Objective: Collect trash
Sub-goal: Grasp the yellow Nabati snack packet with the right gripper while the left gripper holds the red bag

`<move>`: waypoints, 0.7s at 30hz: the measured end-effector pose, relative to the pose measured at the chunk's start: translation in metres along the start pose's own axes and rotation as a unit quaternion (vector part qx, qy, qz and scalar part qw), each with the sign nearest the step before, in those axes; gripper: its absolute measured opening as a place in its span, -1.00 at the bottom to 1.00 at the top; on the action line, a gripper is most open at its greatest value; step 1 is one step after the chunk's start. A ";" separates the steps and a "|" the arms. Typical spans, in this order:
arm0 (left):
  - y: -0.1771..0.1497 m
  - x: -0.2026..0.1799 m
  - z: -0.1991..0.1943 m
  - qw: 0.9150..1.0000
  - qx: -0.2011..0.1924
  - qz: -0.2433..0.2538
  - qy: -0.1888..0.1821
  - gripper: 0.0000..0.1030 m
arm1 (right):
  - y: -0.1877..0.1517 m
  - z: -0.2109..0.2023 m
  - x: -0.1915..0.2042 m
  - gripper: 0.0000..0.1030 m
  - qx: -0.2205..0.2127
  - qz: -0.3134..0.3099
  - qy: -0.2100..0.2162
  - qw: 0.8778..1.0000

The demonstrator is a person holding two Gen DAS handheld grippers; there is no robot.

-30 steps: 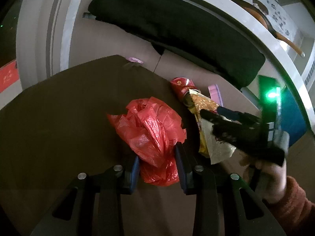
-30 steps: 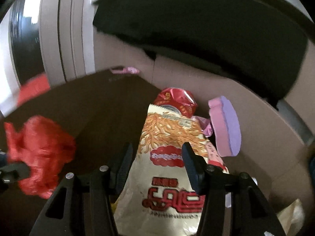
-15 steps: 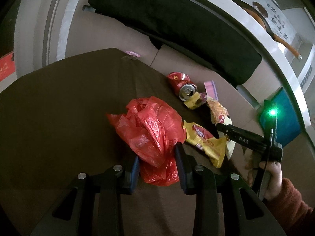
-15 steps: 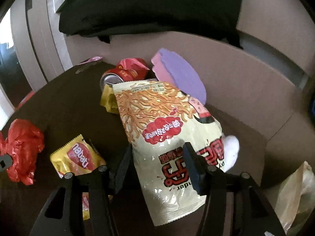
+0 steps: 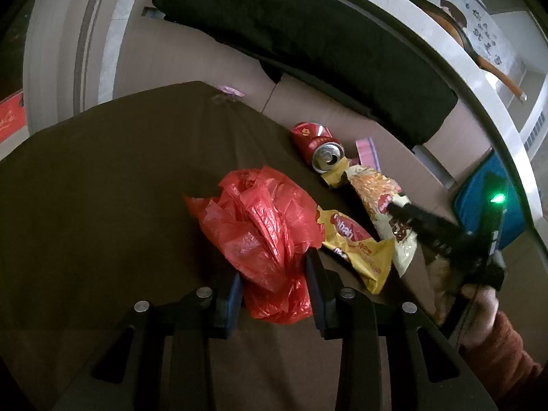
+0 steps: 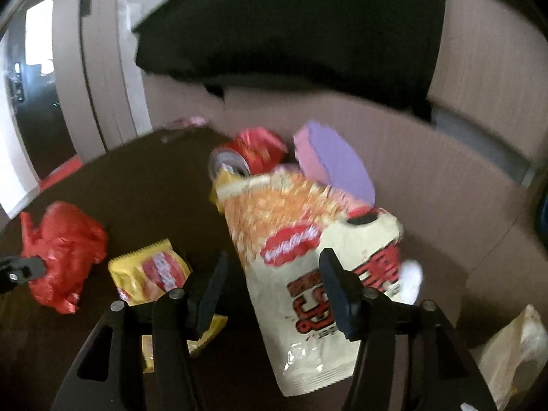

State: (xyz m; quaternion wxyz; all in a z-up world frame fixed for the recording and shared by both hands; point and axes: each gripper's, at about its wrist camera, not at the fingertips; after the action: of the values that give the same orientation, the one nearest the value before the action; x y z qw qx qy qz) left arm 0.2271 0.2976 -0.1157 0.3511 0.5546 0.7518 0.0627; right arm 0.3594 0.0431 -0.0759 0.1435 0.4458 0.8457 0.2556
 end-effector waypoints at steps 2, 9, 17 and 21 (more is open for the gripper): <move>0.000 0.000 0.000 1.000 0.002 -0.001 -0.001 -0.32 | 0.004 -0.006 -0.008 0.08 -0.008 0.003 0.000 1.000; 0.001 0.003 0.001 1.000 0.006 -0.004 -0.006 -0.31 | 0.013 0.016 -0.051 0.08 0.013 0.045 0.013 0.999; 0.001 0.001 0.001 1.000 0.004 -0.003 -0.004 -0.31 | -0.001 0.001 0.013 0.10 0.020 -0.033 0.073 0.997; -0.001 -0.004 -0.001 1.000 0.005 0.002 0.001 -0.31 | -0.014 0.007 0.058 0.08 0.045 -0.108 0.103 0.988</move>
State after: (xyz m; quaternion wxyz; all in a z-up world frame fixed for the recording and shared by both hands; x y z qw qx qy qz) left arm 0.2265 0.2944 -0.1137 0.3473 0.5578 0.7514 0.0603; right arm 0.3210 0.0864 -0.0903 0.0621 0.3289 0.9100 0.2446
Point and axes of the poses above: each gripper's, at about its wrist camera, not at the fingertips, and z roughly the way its jaws point, x to its left, y to its top, and after that the axes turned 14 degrees about x, right-handed
